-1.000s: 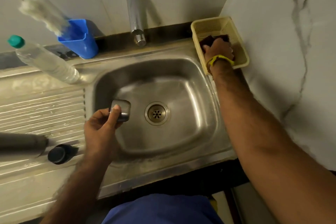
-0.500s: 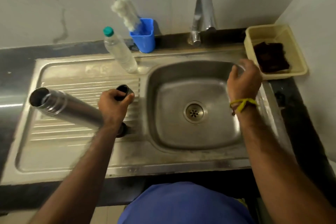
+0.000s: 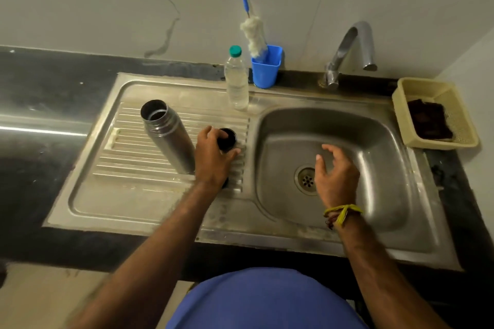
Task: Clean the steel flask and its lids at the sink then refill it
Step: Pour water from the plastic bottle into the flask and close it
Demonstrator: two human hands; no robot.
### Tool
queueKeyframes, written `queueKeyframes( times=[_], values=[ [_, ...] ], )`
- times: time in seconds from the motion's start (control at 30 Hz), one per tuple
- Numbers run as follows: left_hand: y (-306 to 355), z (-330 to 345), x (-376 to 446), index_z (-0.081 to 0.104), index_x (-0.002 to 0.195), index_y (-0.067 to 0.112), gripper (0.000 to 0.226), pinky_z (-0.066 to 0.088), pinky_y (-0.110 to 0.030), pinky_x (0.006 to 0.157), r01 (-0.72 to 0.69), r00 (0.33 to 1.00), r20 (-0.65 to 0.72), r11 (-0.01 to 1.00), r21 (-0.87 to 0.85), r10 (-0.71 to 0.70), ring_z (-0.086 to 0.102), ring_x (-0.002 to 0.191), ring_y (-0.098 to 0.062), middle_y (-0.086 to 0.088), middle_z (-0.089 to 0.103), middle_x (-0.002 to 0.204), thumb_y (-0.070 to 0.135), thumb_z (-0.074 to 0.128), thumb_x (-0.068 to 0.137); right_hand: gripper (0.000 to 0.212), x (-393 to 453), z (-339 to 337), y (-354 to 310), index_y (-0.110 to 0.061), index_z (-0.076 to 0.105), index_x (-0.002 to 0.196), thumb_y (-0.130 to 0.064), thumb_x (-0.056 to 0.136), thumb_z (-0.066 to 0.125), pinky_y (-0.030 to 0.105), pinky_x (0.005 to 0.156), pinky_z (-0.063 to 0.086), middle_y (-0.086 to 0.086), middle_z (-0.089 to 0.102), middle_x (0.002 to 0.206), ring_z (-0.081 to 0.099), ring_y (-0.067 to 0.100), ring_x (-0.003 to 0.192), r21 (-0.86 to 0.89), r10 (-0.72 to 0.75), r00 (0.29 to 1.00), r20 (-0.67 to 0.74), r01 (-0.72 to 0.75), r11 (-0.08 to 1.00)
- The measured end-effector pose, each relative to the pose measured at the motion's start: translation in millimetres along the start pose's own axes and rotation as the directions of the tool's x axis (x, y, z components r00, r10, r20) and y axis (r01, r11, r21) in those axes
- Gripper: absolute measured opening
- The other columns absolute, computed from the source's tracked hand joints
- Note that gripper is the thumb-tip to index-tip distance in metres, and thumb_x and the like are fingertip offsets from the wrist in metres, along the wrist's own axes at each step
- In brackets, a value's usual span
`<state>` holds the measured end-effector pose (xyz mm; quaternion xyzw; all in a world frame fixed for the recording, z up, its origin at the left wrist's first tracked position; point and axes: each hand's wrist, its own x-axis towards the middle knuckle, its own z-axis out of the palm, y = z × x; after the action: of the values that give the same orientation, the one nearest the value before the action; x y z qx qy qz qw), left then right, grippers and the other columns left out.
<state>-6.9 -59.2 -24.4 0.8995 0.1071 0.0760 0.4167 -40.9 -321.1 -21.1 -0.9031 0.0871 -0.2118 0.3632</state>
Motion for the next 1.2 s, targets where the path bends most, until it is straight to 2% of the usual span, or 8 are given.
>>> queueKeyframes(
  times=[0.1,0.2,0.3,0.4,0.53,0.67,1.0,1.2],
  values=[
    [-1,-22,-34,0.066,0.100,0.014,0.031,0.049,-0.028,0.099,-0.111,0.989,-0.109,0.987,-0.113,0.099,0.061,0.114,-0.012,0.004,0.064,0.120,0.025,0.087,0.079,0.025,-13,5,-11,-0.004,0.070,0.115,-0.006,0.089,0.068,0.013,0.080,0.047,0.017,0.071,0.106,0.065,0.022,0.084,0.045,0.044,0.999,0.029,-0.045,0.998],
    [-15,-51,-67,0.067,0.091,0.012,0.029,0.061,-0.036,0.081,-0.107,0.961,-0.274,0.960,-0.259,0.033,0.070,0.087,-0.018,0.001,0.070,0.097,0.028,0.088,0.079,0.025,-26,15,-20,-0.006,0.070,0.113,-0.007,0.088,0.069,0.034,0.080,0.056,0.014,0.071,0.099,0.065,0.027,0.078,0.077,0.061,0.997,0.057,-0.065,0.995],
    [-37,-77,-79,0.062,0.092,0.014,0.034,0.063,-0.045,0.078,0.006,0.927,-0.357,0.956,-0.294,-0.116,0.070,0.083,-0.023,-0.006,0.067,0.091,0.030,0.088,0.077,0.023,-38,26,-25,-0.008,0.070,0.111,-0.010,0.088,0.069,0.045,0.082,0.057,0.011,0.072,0.100,0.068,0.029,0.087,0.085,0.059,0.992,0.113,-0.069,0.994],
    [-49,-97,-75,0.055,0.109,0.015,0.052,0.060,-0.048,0.086,0.042,0.924,-0.343,0.937,-0.346,-0.168,0.067,0.101,-0.022,-0.008,0.065,0.108,0.029,0.090,0.074,0.024,-47,35,-36,-0.007,0.070,0.112,-0.010,0.088,0.070,0.046,0.088,0.056,0.011,0.073,0.107,0.069,0.027,0.098,0.124,0.078,0.983,0.165,-0.099,0.987],
    [-43,-108,-48,0.039,0.142,0.018,0.090,0.050,-0.037,0.103,0.060,0.969,-0.207,0.945,-0.321,-0.132,0.051,0.131,-0.019,-0.004,0.049,0.144,0.032,0.092,0.070,0.026,-36,46,-57,-0.010,0.069,0.114,-0.013,0.089,0.070,0.047,0.094,0.056,0.009,0.072,0.112,0.068,0.025,0.106,0.163,0.102,0.972,0.214,-0.139,0.977],
    [-36,-105,-22,0.033,0.149,0.029,0.107,0.043,-0.040,0.112,0.044,0.984,-0.143,0.927,-0.372,-0.103,0.046,0.138,-0.015,0.002,0.045,0.153,0.040,0.096,0.064,0.025,-13,52,-82,-0.010,0.069,0.114,-0.013,0.089,0.071,0.043,0.093,0.057,0.008,0.073,0.110,0.068,0.020,0.103,0.204,0.063,0.979,0.196,-0.103,0.974],
    [-39,-97,-5,0.057,0.126,0.019,0.070,0.057,-0.043,0.094,-0.040,0.974,-0.222,0.943,-0.331,-0.036,0.065,0.106,-0.010,0.009,0.068,0.116,0.029,0.094,0.068,0.047,80,74,-150,-0.007,0.060,0.130,-0.025,0.089,0.073,0.039,0.087,0.058,0.014,0.068,0.111,0.066,0.025,0.098,0.120,-0.062,0.972,0.225,0.035,0.992],
    [-39,-97,-6,0.058,0.128,0.019,0.069,0.057,-0.043,0.094,-0.052,0.972,-0.234,0.937,-0.345,-0.032,0.064,0.108,-0.003,0.018,0.067,0.116,0.027,0.094,0.069,0.065,151,108,-197,-0.017,0.042,0.147,-0.038,0.091,0.070,0.041,0.103,0.048,0.017,0.054,0.132,0.056,0.031,0.120,-0.077,-0.185,0.909,0.374,0.229,0.970]
  ],
)
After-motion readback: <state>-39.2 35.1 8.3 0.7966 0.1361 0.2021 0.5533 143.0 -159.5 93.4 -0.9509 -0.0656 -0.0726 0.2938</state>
